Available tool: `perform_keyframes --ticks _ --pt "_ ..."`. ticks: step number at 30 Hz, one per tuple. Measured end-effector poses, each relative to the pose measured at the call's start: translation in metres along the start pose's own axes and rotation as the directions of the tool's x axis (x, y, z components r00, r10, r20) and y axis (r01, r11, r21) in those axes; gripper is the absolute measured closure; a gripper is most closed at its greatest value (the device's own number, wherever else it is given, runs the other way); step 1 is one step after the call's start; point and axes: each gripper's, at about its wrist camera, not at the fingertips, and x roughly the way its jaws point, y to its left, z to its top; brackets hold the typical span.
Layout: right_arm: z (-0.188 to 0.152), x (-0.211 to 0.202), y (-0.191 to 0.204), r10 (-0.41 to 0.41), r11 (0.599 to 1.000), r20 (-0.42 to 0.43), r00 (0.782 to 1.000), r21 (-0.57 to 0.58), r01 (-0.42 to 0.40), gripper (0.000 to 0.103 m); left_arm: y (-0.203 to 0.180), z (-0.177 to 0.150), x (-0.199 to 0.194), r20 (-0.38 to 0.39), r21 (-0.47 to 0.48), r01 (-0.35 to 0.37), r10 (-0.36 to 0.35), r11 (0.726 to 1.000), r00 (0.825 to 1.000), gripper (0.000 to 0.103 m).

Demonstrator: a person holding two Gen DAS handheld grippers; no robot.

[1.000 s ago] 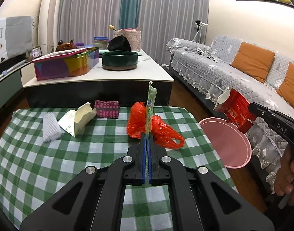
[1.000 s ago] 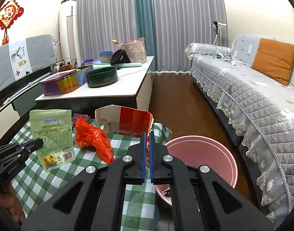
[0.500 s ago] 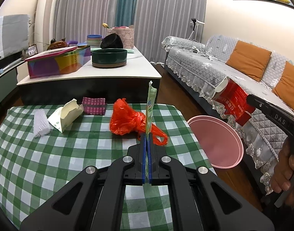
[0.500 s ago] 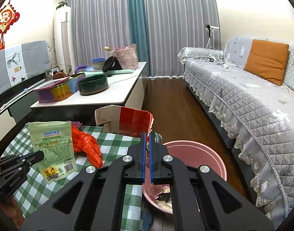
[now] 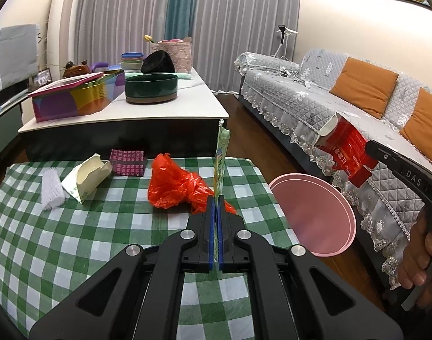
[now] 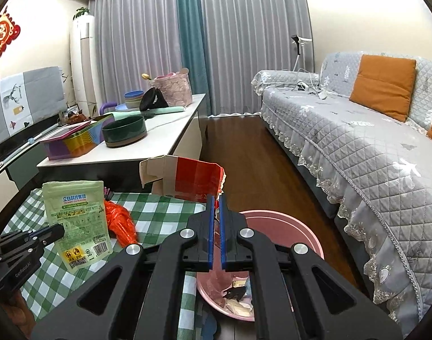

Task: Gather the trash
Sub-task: 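Carry the packet and carton over the pink bin and open both grippers to drop them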

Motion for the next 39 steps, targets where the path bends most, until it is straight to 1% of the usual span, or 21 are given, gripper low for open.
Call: perform_keyframes --ticks 5,13,27,39 --pt "0.003 0.001 -0.007 -0.002 1.000 0.002 1.000 0.017 0.002 0.100 -0.005 0.003 0.007 -0.003 0.002 0.006 -0.006 1.000 1.000 0.102" --pt "0.005 0.010 -0.023 -0.030 0.998 -0.008 1.000 0.059 0.030 0.100 -0.019 0.011 0.018 -0.005 0.011 0.018 -0.018 1.000 1.000 0.102" --pt "0.009 0.024 -0.037 -0.072 0.995 -0.006 0.997 0.074 0.072 0.100 -0.041 0.025 0.043 -0.014 0.022 0.051 -0.051 0.998 0.999 0.102" --pt "0.007 0.041 -0.052 -0.102 0.990 -0.027 0.994 0.096 0.105 0.100 -0.057 0.033 0.067 -0.023 0.026 0.079 -0.078 0.997 0.997 0.102"
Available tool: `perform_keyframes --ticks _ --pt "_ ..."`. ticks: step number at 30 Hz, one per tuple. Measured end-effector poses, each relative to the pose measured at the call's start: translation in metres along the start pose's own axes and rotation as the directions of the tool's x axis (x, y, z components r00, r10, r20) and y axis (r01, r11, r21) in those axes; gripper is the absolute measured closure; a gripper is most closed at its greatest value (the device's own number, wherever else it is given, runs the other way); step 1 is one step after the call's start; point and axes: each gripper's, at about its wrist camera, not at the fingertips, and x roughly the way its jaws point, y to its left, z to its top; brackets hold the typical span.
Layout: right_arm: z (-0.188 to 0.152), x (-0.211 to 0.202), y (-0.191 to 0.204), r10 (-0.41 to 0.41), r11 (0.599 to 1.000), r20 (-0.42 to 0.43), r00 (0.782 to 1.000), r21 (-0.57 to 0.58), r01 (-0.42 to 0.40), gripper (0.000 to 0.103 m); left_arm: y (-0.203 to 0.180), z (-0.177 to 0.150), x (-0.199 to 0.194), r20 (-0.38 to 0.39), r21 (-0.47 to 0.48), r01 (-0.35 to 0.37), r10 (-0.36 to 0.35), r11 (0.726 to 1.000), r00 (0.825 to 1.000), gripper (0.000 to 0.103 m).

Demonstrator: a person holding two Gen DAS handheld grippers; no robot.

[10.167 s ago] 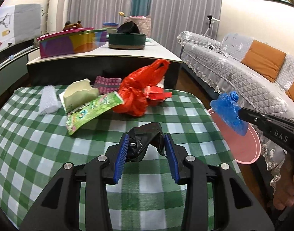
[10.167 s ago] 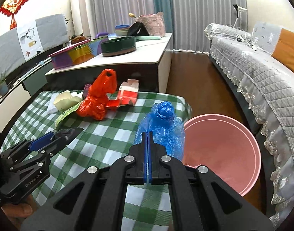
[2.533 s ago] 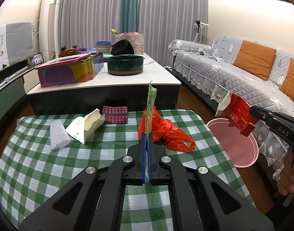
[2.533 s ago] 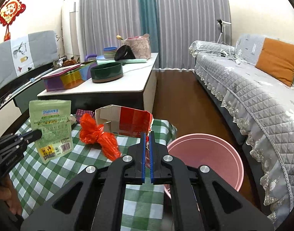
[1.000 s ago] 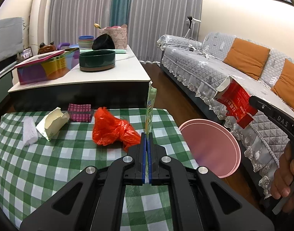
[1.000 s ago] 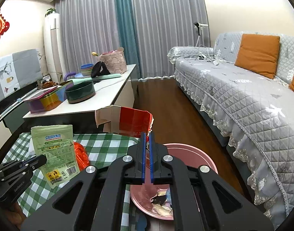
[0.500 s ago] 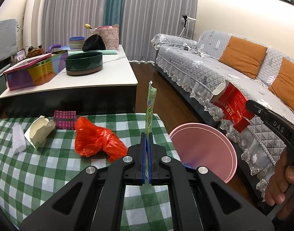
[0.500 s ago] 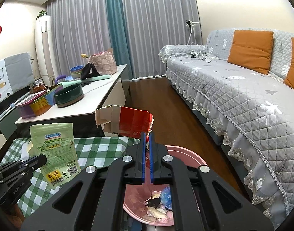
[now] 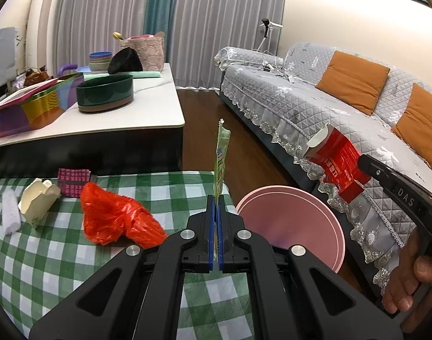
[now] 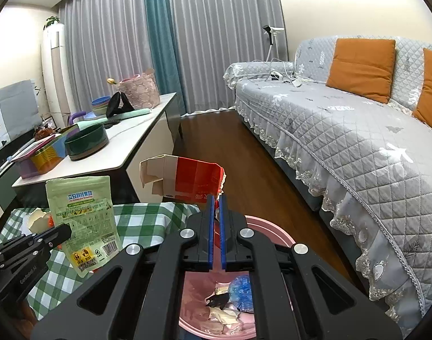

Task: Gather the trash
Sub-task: 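Carry the packet and carton over the pink bin and open both grippers to drop them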

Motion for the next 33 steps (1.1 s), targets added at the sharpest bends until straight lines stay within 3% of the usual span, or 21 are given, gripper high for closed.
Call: perform_keyframes --ticks 16,25,27,29,31,33 --pt "-0.007 0.018 -0.020 -0.034 0.999 -0.037 0.999 0.029 0.035 0.100 -0.039 0.009 0.036 -0.018 0.017 0.085 -0.084 0.996 0.996 0.102" --pt "-0.007 0.025 -0.026 -0.056 0.998 -0.065 0.996 0.039 0.059 0.096 -0.064 0.007 0.060 -0.068 0.043 0.143 -0.140 0.989 0.988 0.101" --pt "-0.009 0.029 -0.030 -0.061 0.997 -0.088 0.994 0.048 0.065 0.093 -0.067 0.006 0.066 -0.095 0.040 0.150 -0.145 0.988 0.985 0.094" --pt "-0.011 0.031 -0.033 -0.070 0.995 -0.096 0.993 0.058 0.076 0.084 -0.065 0.005 0.068 -0.101 0.028 0.141 -0.138 0.990 0.985 0.070" --pt "-0.011 0.030 -0.036 -0.083 0.994 -0.097 0.992 0.067 0.090 0.070 -0.061 0.004 0.065 -0.090 0.018 0.132 -0.130 0.991 0.987 0.069" --pt "-0.010 0.028 -0.036 -0.085 0.993 -0.092 0.992 0.068 0.092 0.068 -0.057 0.004 0.063 -0.089 0.012 0.128 -0.127 0.992 0.988 0.069"
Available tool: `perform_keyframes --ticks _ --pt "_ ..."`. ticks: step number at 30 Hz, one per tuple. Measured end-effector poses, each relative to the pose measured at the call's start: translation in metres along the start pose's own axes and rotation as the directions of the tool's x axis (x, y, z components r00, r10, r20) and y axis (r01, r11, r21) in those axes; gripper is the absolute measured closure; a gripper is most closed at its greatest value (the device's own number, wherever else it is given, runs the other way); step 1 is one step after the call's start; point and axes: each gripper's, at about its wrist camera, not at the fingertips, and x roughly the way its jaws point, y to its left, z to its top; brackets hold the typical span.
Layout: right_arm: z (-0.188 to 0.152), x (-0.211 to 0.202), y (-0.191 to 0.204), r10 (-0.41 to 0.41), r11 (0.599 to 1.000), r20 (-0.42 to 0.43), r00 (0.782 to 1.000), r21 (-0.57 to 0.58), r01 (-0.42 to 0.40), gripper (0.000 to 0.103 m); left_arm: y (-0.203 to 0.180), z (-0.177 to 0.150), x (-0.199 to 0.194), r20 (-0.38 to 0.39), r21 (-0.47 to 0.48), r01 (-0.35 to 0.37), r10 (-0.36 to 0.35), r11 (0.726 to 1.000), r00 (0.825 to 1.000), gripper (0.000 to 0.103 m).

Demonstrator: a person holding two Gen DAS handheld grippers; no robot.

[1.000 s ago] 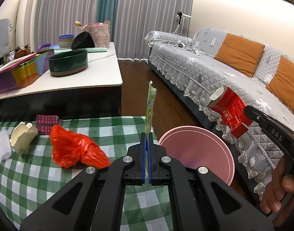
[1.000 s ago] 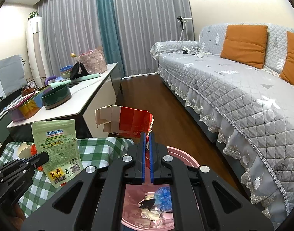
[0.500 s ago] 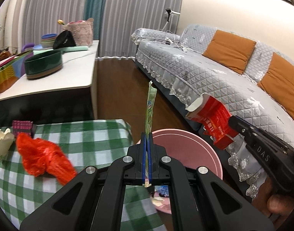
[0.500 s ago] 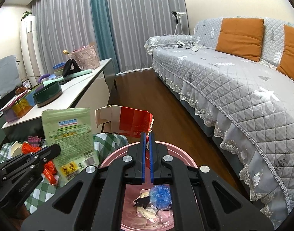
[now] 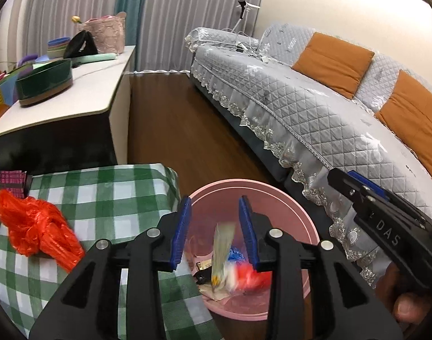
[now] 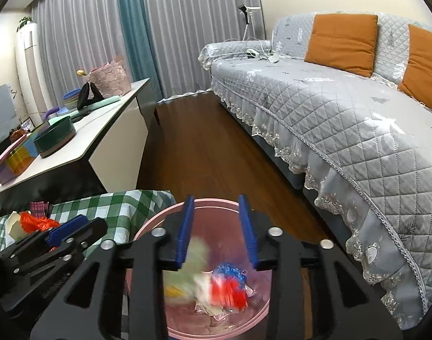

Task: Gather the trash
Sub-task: 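Carry the packet and carton over the pink bin and open both grippers to drop them, then move both open grippers back over the table toward the remaining trash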

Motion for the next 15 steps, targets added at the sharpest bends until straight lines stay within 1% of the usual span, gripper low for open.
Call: perform_keyframes --ticks 2,4,7,10,13,15 --pt "0.001 -0.002 0.001 0.002 1.000 0.003 1.000 -0.001 -0.002 0.064 0.004 -0.001 -0.006 0.003 -0.005 -0.006 0.006 1.000 1.000 0.068" --pt "0.001 -0.004 0.003 0.001 1.000 0.006 1.000 -0.004 -0.001 0.054 0.008 -0.002 -0.013 0.008 -0.009 -0.014 0.015 1.000 1.000 0.066" --pt "0.003 -0.008 0.006 0.011 1.000 0.011 1.000 0.003 -0.011 0.049 0.016 -0.004 -0.028 0.023 -0.020 -0.029 0.029 0.999 0.999 0.053" --pt "0.005 -0.017 0.012 0.028 1.000 0.033 0.999 0.003 -0.028 0.040 0.021 -0.007 -0.047 0.048 -0.012 -0.042 0.043 0.999 0.998 0.048" --pt "0.004 -0.029 0.022 0.061 0.998 0.060 0.996 -0.003 -0.061 0.038 0.027 -0.012 -0.072 0.097 0.005 -0.062 0.061 0.998 0.993 0.042" --pt "0.003 -0.038 0.031 0.080 0.997 0.090 0.993 -0.015 -0.079 0.038 0.032 -0.014 -0.088 0.125 0.006 -0.085 0.083 0.996 0.989 0.040"
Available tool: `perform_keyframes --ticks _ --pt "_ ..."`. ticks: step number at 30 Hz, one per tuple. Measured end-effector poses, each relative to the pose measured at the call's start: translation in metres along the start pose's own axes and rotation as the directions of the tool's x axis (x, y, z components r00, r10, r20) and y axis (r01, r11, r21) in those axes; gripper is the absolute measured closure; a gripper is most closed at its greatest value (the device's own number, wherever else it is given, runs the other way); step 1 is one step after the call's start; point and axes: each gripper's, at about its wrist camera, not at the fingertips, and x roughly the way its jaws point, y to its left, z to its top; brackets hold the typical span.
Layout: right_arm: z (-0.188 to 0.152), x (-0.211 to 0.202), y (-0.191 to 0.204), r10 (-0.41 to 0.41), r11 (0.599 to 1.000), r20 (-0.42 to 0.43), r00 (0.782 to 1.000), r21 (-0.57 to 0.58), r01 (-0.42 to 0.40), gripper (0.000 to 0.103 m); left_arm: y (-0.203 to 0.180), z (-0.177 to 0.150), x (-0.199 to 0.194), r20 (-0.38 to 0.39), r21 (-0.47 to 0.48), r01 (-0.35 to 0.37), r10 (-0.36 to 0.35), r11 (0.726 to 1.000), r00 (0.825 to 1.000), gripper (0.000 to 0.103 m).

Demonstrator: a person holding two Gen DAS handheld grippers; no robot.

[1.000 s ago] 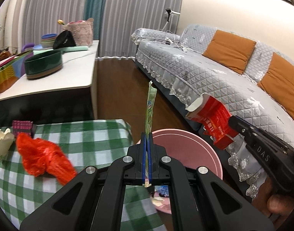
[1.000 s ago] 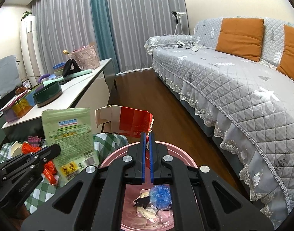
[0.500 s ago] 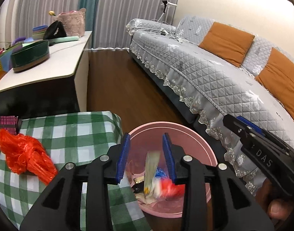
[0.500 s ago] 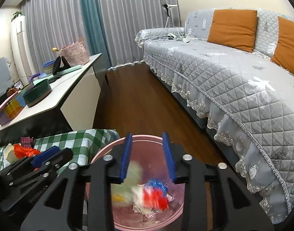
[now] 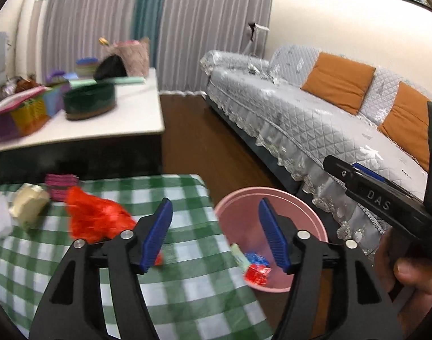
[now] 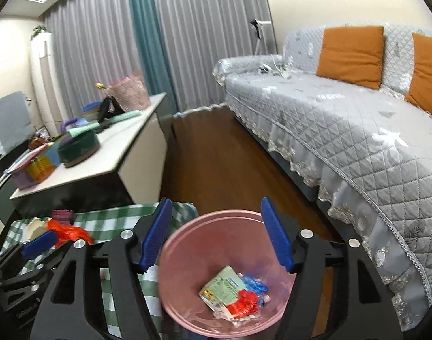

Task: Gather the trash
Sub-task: 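Move both open grippers back over the table toward the remaining trash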

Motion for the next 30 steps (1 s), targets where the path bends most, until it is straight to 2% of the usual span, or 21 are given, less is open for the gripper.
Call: perform_keyframes --ticks 3,10,16,21,24,30 --pt "0.000 -0.009 0.012 0.031 0.999 0.020 0.999 -0.010 -0.031 0.038 0.017 -0.003 -0.025 0.032 -0.007 -0.011 0.011 1.000 0.999 0.039" --pt "-0.007 -0.025 0.050 0.103 0.994 0.031 0.994 -0.033 -0.102 0.038 0.072 -0.014 -0.068 0.072 -0.045 -0.137 0.140 0.990 0.988 0.039" --pt "-0.014 -0.024 0.081 0.159 0.986 -0.002 0.987 -0.044 -0.159 0.038 0.127 -0.031 -0.080 0.042 -0.131 -0.215 0.222 0.968 0.974 0.039" --pt "-0.027 -0.011 0.113 0.208 0.972 -0.061 0.976 -0.100 -0.213 0.038 0.161 -0.041 -0.081 0.026 -0.170 -0.297 0.306 0.940 0.952 0.040" --pt "-0.033 -0.001 0.129 0.230 0.963 -0.091 0.969 -0.125 -0.240 0.039 0.183 -0.043 -0.083 0.035 -0.184 -0.340 0.352 0.922 0.935 0.045" --pt "-0.041 0.023 0.156 0.262 0.948 -0.135 0.956 -0.152 -0.281 0.045 0.214 -0.043 -0.078 0.032 -0.222 -0.409 0.426 0.885 0.904 0.048"
